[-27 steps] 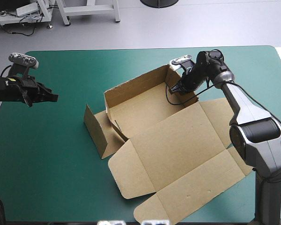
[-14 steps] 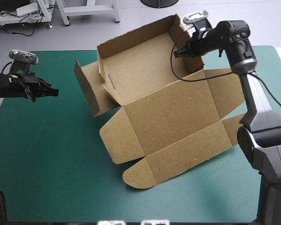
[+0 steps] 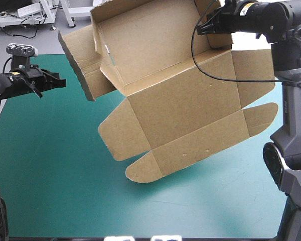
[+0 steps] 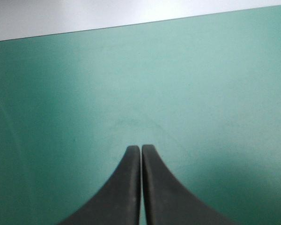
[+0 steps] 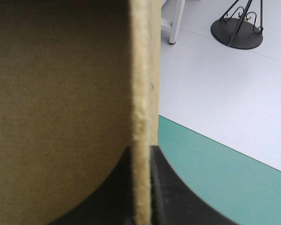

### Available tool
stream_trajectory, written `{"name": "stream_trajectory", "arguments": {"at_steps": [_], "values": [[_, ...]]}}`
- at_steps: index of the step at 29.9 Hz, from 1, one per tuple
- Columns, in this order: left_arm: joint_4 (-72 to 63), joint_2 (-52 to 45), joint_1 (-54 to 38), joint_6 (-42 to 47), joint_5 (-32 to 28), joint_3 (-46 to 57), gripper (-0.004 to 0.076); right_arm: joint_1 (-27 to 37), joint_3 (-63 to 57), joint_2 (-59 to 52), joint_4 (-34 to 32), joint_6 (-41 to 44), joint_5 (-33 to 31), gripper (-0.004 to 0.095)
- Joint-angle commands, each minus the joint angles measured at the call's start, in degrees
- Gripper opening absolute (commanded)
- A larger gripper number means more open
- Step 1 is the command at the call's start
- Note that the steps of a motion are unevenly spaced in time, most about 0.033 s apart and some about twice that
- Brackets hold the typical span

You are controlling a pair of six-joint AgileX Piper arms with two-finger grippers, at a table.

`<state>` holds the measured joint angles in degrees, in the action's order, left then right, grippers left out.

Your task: Fold the box

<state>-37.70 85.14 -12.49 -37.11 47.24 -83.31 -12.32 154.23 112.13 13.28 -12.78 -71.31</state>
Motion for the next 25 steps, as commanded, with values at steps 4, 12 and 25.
{"name": "stream_trajectory", "arguments": {"at_steps": [4, 12, 25], "values": [[-14.91, -1.93, 0.11, -5.32, 0.42, -1.61, -0.0003, 0.32, 1.79, -5.43, 1.44, 1.26, 0.36, -0.002], [-31.56, -1.93, 0.11, -11.23, 8.53, -1.61, -0.0003, 0.32, 1.79, -5.43, 1.44, 1.83, -0.16, -0.002], [-52.44, -1.93, 0.11, -12.18, 20.36, -1.74, -0.0003, 0.32, 1.79, -5.43, 1.32, 1.43, -0.05, -0.0019]]}}
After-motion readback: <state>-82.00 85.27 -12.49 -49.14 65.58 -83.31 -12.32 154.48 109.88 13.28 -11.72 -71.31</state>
